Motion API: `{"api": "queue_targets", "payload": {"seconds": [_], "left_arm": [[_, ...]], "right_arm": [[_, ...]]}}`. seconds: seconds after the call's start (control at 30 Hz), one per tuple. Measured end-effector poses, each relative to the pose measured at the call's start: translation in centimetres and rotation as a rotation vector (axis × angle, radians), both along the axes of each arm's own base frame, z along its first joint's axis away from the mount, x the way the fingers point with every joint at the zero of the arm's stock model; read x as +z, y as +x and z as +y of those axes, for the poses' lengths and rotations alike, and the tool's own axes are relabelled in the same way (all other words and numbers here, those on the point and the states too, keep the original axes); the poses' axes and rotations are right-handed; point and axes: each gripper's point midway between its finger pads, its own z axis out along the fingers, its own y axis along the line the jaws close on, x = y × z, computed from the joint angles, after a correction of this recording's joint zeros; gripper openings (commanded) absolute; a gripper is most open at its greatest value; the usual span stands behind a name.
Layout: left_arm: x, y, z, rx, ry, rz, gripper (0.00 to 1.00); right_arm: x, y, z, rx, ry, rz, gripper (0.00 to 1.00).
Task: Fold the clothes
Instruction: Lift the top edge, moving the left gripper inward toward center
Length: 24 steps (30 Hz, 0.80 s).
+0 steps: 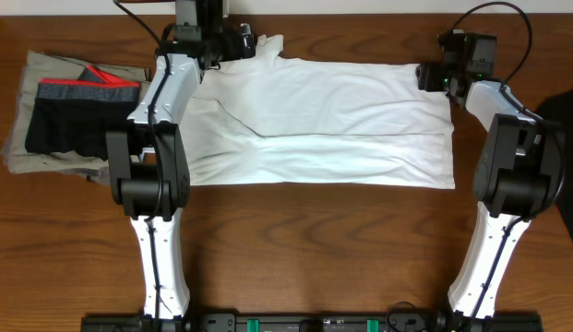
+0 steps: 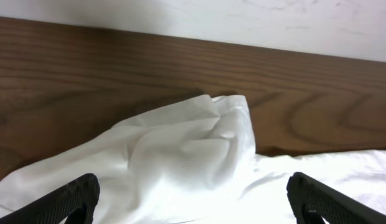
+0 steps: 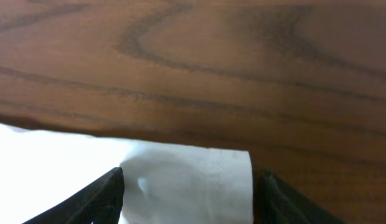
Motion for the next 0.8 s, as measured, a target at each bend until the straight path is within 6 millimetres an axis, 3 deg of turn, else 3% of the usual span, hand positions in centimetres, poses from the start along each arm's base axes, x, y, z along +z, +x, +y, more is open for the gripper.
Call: {"api": "queue_targets", "payload": {"seconds": [0.33, 0.57, 0.63, 0.8], "left_arm": [[0.5, 0.0, -1.9, -0.042, -0.019, -0.022, 0.99], [0.3, -0.9, -6.6, -0.117, 0.046, -0.046, 0.98], [0.1, -1.1, -7.7, -0.112, 0.106, -0.060, 0.93], [0.0, -1.3, -9.4, -0.123, 0.280, -0.119, 0.93]], "right_arm": [[0.0, 0.0, 0.1, -0.010, 0.015, 0.002, 0.66], [0.0, -0.1, 0.2, -0.015, 0.033, 0.007, 0.68], [0.0, -0.1, 0.3, -0.015, 0.035, 0.010, 0.68], [0.0, -0.1, 0.3, -0.013, 0.037, 0.014, 0.68]]}}
